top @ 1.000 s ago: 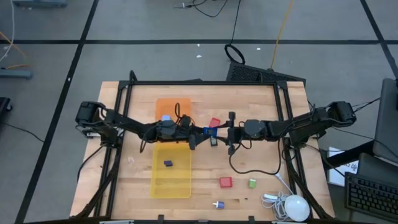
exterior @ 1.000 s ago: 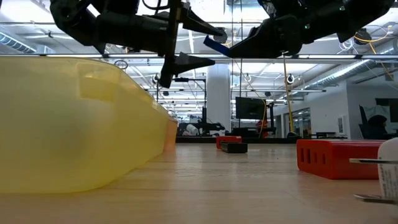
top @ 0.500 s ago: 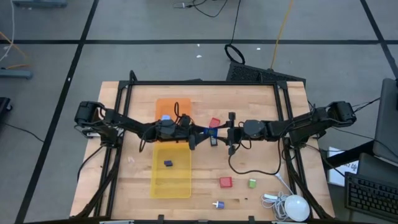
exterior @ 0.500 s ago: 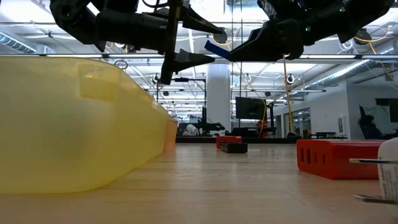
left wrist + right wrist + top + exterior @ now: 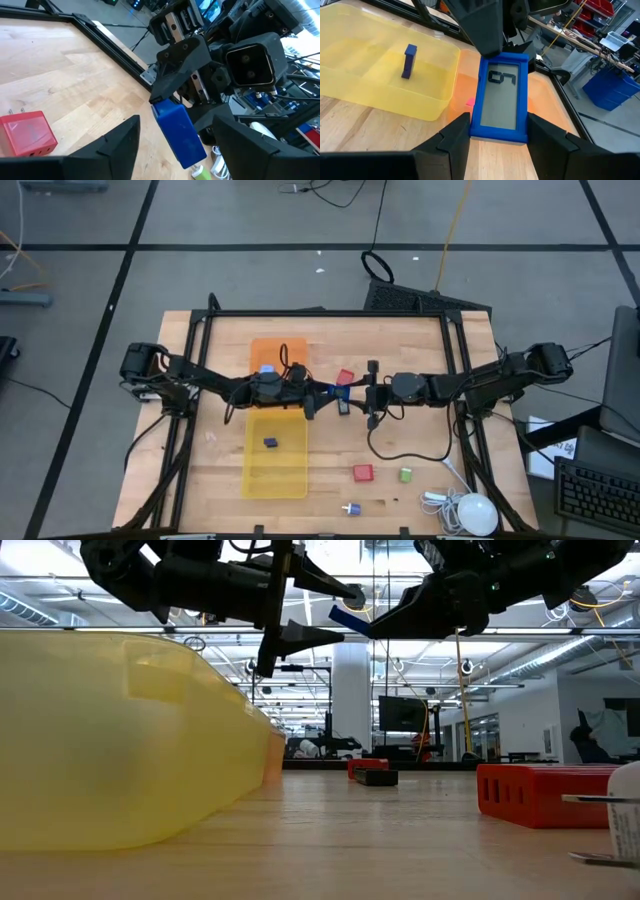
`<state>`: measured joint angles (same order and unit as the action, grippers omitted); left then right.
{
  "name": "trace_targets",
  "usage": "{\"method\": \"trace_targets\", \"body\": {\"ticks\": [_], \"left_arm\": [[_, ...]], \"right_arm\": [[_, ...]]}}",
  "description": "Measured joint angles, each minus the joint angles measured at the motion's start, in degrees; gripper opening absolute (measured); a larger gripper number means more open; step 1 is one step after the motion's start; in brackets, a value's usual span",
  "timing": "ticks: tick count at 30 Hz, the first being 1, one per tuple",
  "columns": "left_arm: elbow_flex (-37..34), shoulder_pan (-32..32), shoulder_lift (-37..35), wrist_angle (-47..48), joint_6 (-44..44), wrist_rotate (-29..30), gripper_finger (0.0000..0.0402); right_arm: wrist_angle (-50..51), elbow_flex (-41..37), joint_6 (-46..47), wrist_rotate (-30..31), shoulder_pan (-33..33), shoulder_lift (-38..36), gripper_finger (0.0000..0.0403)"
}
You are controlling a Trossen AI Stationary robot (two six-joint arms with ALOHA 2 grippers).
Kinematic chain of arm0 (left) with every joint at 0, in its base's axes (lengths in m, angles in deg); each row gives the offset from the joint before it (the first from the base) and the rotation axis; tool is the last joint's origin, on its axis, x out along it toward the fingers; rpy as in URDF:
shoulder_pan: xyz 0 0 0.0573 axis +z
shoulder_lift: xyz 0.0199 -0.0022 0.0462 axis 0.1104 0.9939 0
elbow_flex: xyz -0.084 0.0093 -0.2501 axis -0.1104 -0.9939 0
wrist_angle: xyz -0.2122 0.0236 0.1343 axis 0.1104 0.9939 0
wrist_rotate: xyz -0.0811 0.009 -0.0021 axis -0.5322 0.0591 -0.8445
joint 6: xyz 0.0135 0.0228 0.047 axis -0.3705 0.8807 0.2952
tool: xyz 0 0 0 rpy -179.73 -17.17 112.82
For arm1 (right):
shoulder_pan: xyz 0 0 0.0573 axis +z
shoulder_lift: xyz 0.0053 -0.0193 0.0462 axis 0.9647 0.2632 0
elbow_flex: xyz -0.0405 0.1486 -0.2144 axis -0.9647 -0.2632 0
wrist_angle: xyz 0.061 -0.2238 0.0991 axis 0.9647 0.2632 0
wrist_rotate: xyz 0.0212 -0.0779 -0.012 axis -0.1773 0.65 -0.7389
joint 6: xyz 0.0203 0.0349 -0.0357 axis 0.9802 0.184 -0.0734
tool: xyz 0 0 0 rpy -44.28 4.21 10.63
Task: Sort adapters and digital timers
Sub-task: Put the blue digital timer into the yellow bin
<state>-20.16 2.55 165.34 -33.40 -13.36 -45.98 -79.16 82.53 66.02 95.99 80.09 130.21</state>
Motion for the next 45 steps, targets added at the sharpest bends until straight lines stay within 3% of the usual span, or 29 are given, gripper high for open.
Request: {"method": "trace_targets", "body": {"ticks": [14,26,35,40,45], "left_arm": [[-0.1,0.0,0.0,0.2,1.9,0.2,0.013],[-0.1,0.0,0.0,0.1,4.5,0.2,0.0138],[-0.1,0.0,0.0,0.1,9.3,0.2,0.0061],[-0.1,0.0,-0.3,-0.2,12.0,-0.1,0.006],[-0.1,-0.2,-1.7,-0.1,13.3,-1.9,0.0063]], "right_arm": [[0.0,0.0,-0.2,0.0,0.0,0.0,0.0161],[-0.1,0.0,-0.1,0.0,0.0,0.0,0.0163],[0.4,0.0,5.9,-0.6,0.1,-0.1,0.0191],[2.0,0.0,10.3,-0.6,0.0,-1.9,0.0209],[7.4,-0.1,13.3,-0.5,0.0,-8.5,0.0216]]}}
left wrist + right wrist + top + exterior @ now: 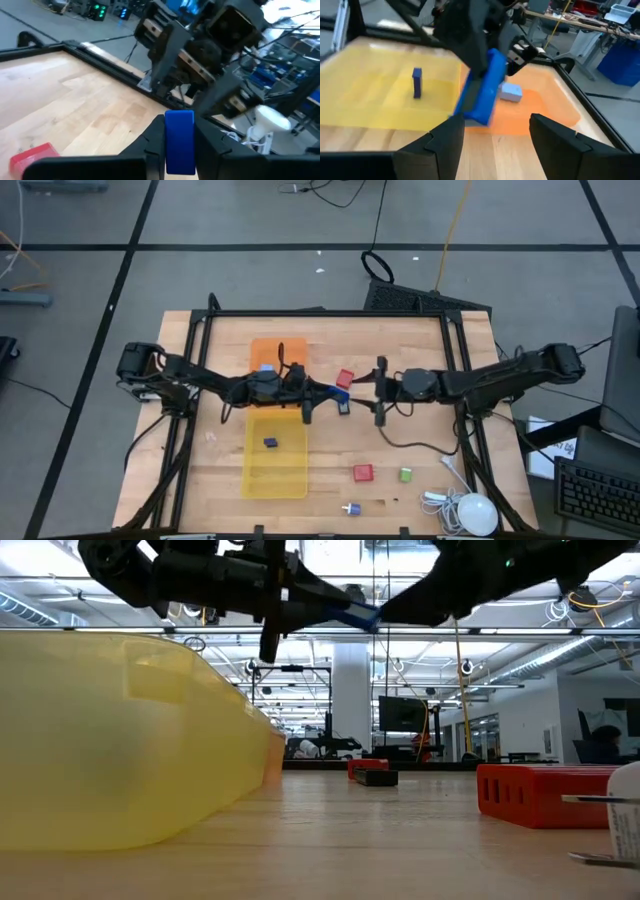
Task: Sort adapters and digital timers
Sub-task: Put the blue digital timer into the yellow bin
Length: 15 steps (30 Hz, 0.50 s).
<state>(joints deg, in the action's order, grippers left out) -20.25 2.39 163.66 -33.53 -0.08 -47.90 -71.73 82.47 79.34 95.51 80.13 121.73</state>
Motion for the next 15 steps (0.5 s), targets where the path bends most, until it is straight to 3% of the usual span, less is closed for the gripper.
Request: {"method": "trace_targets", "body": {"ticks": [7,15], "left_arm": [[0.0,-1.8,-4.0,5.1,7.1,-0.4,0.006],[-0.6,-5.8,-10.7,12.7,17.5,-5.8,0.0061]], "right_arm": [[3.7,-0.3,3.5,-0.4,0.0,-10.2,0.0211],[1.0,-6.9,3.5,-2.8,-0.1,-19.7,0.0203]]}}
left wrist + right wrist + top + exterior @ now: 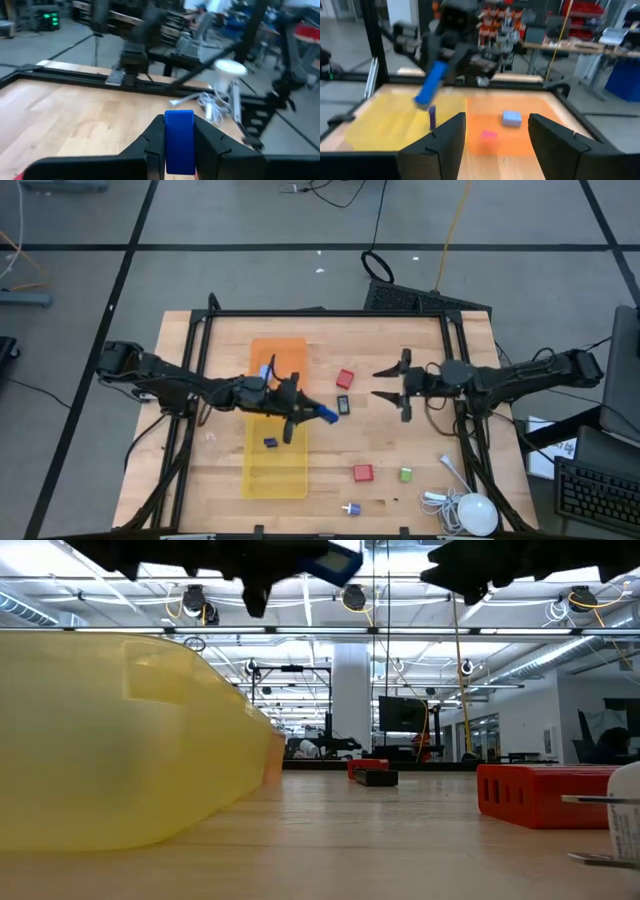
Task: Sort adapters and digital timers
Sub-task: Put the blue digital timer into the yellow bin
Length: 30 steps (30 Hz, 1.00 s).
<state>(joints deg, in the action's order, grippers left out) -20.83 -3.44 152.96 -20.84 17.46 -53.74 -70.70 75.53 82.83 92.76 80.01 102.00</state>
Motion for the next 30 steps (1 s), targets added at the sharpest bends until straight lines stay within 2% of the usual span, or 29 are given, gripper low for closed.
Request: {"method": "trace_targets", "body": {"ticks": [7,13,16,24,30], "left_arm": [[-3.2,-2.5,-6.9,7.6,2.8,0.1,0.006],[-10.5,-5.4,-14.9,8.7,2.6,-0.6,0.006],[-15.3,-7.0,-19.8,9.1,1.7,-3.4,0.006],[-26.9,-12.1,-30.9,5.2,0.4,-4.1,0.006],[-34.0,-13.3,-33.7,-2.9,0.4,-3.2,0.006]], "right_arm": [[-5.6,-4.7,0.0,0.1,0.0,-5.9,0.0203],[-7.4,-6.3,-0.1,0.1,0.0,-8.5,0.0202],[-7.3,-6.4,-0.1,0.1,0.0,-8.7,0.0201],[-7.2,-6.4,-0.2,0.2,0.0,-8.5,0.0201],[-7.2,-6.4,-0.5,0.2,0.0,-8.4,0.0201]]}}
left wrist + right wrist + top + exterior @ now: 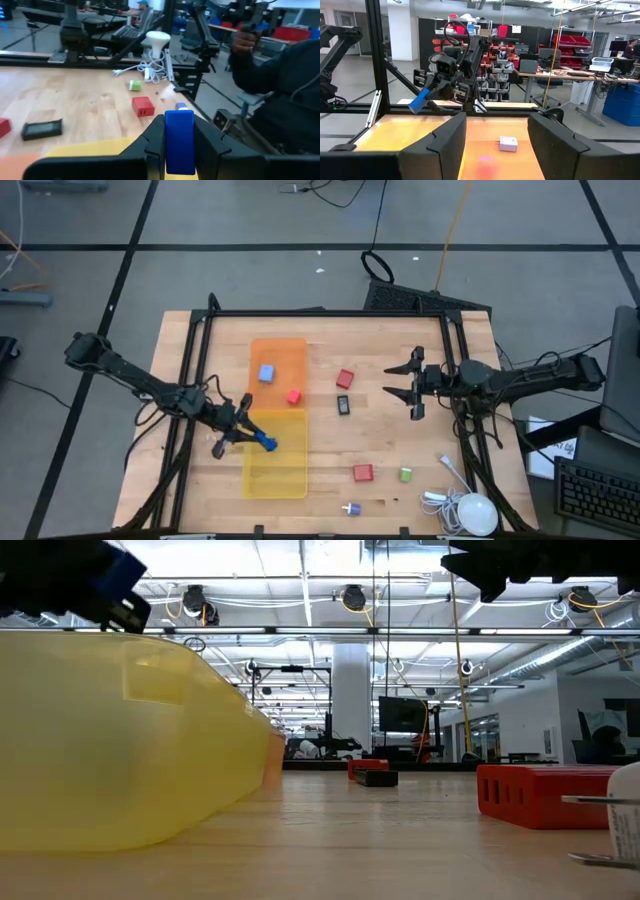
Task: Sort adapters and digital timers
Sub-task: Put the blue digital timer into the yellow bin, then put the top red adapter into the orange bin
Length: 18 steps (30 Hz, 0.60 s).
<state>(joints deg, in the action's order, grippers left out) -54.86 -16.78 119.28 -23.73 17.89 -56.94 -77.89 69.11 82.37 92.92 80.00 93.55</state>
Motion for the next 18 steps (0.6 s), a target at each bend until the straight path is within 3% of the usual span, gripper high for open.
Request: {"method": "trace_targets", "body": {"ticks": [7,12,18], "left_arm": [[-1.8,0.0,0.6,2.1,-1.0,5.2,0.0069],[-1.8,0.0,1.1,2.6,-2.0,5.4,0.0103],[-1.8,0.0,1.1,2.6,-2.3,6.5,0.0112]], "right_arm": [[0.0,0.0,0.0,0.0,0.0,0.0,0.0201],[0.0,0.0,0.0,0.0,0.0,0.0,0.0201],[0.0,0.0,0.0,0.0,0.0,0.0,0.0201]]}}
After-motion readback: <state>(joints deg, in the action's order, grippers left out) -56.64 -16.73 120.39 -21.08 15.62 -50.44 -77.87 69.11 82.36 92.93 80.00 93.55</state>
